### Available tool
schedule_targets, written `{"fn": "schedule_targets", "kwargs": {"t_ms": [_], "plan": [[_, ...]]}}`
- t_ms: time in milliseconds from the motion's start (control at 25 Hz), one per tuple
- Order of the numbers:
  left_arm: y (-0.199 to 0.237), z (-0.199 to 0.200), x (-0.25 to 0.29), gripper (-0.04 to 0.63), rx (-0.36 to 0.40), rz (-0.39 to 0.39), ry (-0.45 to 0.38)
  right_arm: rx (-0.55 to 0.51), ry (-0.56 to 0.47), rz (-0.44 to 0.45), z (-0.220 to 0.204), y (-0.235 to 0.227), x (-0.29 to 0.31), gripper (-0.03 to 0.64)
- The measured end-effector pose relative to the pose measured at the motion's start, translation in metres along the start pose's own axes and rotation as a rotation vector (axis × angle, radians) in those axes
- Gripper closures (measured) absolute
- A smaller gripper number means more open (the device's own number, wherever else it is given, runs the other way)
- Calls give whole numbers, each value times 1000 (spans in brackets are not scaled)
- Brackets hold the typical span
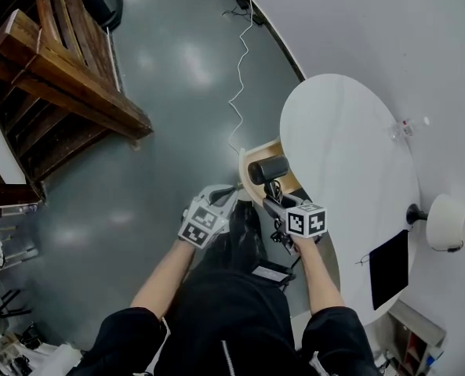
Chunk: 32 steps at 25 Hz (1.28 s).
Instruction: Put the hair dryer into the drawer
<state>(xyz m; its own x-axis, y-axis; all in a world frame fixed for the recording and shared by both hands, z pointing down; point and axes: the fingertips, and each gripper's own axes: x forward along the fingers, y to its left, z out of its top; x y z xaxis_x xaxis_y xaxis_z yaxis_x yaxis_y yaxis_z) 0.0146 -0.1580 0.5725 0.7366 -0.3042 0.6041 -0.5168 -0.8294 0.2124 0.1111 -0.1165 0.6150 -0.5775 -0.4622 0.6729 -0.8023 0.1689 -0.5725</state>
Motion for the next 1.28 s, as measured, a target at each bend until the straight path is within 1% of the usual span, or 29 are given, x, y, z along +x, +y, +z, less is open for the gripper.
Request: {"fn": "schedule_targets", "kwargs": {"t_ms": [560,880,1280], "plan": [[9,-8,5,578,-28,7,25,-109,88,-102,-3,-21,23,419],[13,-8,13,577,-39,8,35,-94,99,-120,-4,-35,39,419],[21,-15,19,577,-54,8,60,-107,159,-171,-14,-59,61,419]]}}
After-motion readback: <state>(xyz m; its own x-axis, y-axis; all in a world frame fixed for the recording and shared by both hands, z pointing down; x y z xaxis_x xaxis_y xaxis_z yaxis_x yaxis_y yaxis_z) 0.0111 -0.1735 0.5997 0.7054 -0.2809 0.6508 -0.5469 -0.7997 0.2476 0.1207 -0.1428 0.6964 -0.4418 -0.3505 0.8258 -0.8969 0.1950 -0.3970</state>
